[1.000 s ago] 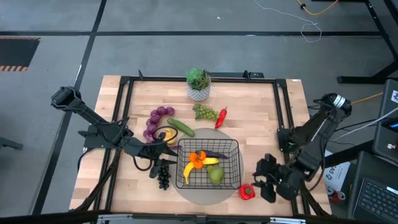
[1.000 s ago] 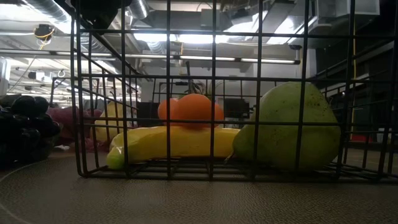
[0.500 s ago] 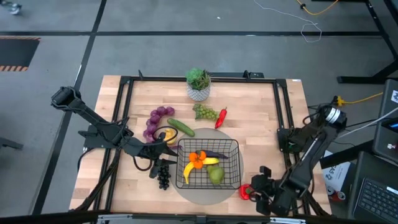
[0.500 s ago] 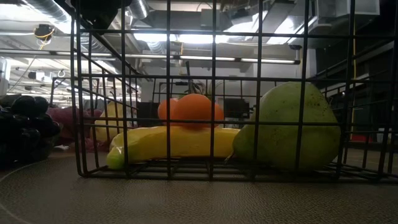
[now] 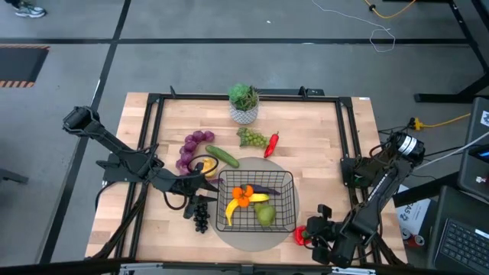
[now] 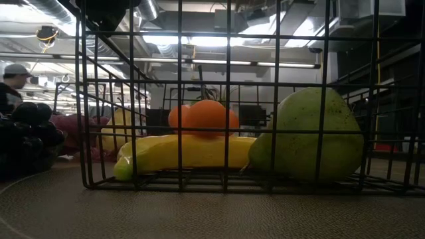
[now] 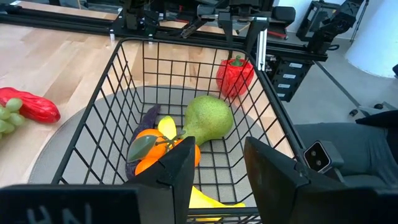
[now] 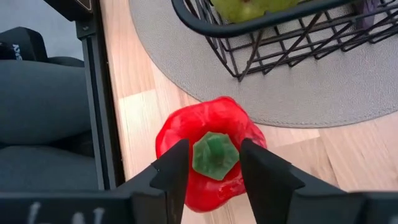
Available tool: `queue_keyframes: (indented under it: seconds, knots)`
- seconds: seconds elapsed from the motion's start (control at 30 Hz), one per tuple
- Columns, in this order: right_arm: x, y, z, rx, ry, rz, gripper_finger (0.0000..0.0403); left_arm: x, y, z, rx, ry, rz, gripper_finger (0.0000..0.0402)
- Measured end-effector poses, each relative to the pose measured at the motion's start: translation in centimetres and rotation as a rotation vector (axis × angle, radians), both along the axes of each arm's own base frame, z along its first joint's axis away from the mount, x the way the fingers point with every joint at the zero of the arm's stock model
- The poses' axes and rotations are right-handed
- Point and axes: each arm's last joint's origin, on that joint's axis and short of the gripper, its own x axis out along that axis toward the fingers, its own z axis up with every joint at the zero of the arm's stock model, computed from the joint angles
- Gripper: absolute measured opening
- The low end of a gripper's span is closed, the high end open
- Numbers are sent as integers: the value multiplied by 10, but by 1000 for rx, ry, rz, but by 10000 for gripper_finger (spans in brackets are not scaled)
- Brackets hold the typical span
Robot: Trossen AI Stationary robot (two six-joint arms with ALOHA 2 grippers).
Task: Build produce basket
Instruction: Put the red bell pepper into the black wire basket
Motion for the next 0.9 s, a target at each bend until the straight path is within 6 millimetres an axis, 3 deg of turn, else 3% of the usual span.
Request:
queue_keyframes:
  seconds: [0.33,0.67,0.9]
  knots:
    - [0,0,0,1,-1,-1,93,0,0,0,3,0,-1,134]
    - [2,-2,1,-52,-77,-32,10,0,0,0,2,0,-1,133]
    - [0,-3,1,-54,-40,-19,2,0,0,0,2,0,0,133]
